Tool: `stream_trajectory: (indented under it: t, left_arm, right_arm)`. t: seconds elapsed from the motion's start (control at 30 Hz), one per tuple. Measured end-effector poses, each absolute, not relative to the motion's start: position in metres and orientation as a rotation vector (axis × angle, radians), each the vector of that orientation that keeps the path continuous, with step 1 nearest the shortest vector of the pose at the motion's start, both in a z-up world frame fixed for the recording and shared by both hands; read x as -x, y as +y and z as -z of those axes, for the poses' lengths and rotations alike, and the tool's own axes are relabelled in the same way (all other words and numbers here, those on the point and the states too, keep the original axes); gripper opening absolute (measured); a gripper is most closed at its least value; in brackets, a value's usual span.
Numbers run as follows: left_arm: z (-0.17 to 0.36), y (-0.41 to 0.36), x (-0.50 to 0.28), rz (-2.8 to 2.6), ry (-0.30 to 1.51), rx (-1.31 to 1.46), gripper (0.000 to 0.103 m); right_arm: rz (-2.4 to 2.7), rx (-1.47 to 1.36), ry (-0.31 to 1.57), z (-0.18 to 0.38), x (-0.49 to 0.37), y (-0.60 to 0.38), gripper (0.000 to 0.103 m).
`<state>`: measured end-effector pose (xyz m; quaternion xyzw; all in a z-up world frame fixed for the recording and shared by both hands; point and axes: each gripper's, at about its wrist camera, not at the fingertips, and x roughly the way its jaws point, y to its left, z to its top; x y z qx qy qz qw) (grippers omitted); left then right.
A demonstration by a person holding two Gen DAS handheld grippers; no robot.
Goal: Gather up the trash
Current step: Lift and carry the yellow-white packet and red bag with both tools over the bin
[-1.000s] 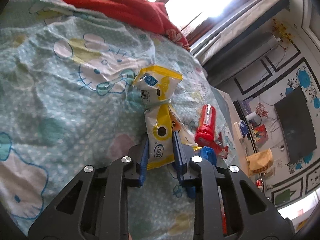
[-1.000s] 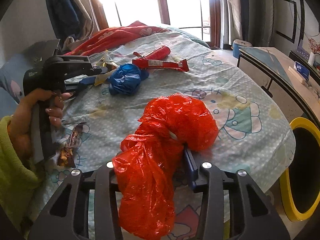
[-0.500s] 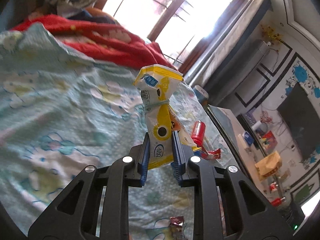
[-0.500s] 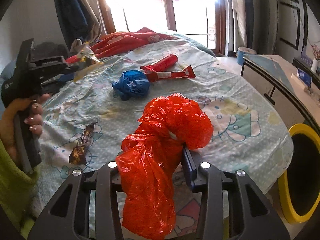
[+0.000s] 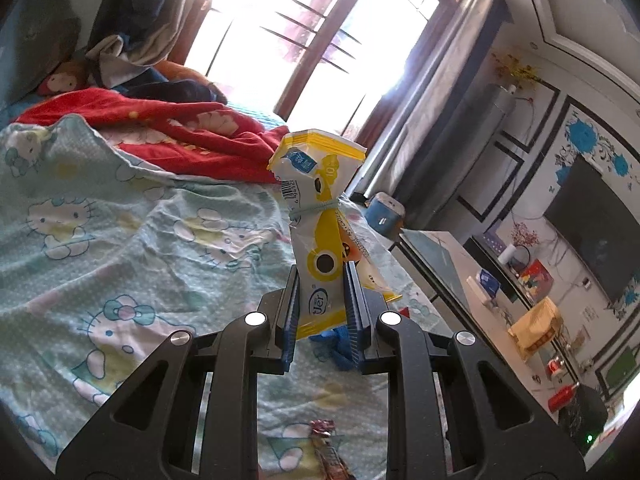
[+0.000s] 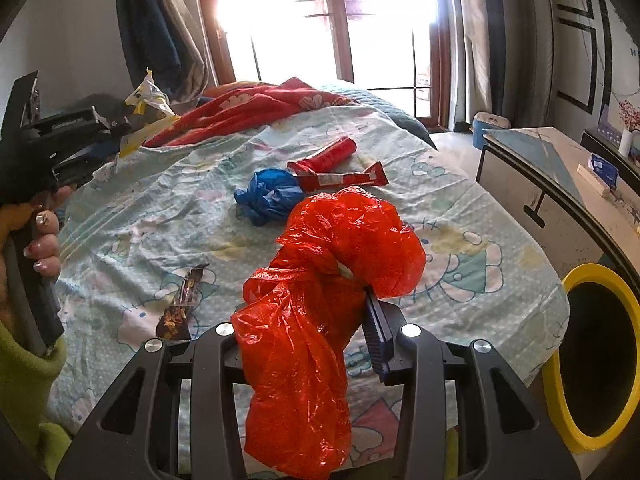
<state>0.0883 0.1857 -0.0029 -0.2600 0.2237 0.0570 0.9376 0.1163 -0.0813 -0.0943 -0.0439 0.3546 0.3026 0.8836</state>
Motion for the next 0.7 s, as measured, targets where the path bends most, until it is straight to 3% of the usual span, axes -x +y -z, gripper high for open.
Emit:
stream_trajectory:
  t: [0.7]
  left_arm:
    - [-0.014,0.115,-0.086,0.066,0.468,0.428,0.015]
  right_arm:
    - [-0.604,0.003,0.659,0.049,-0.124,-0.125,0.038]
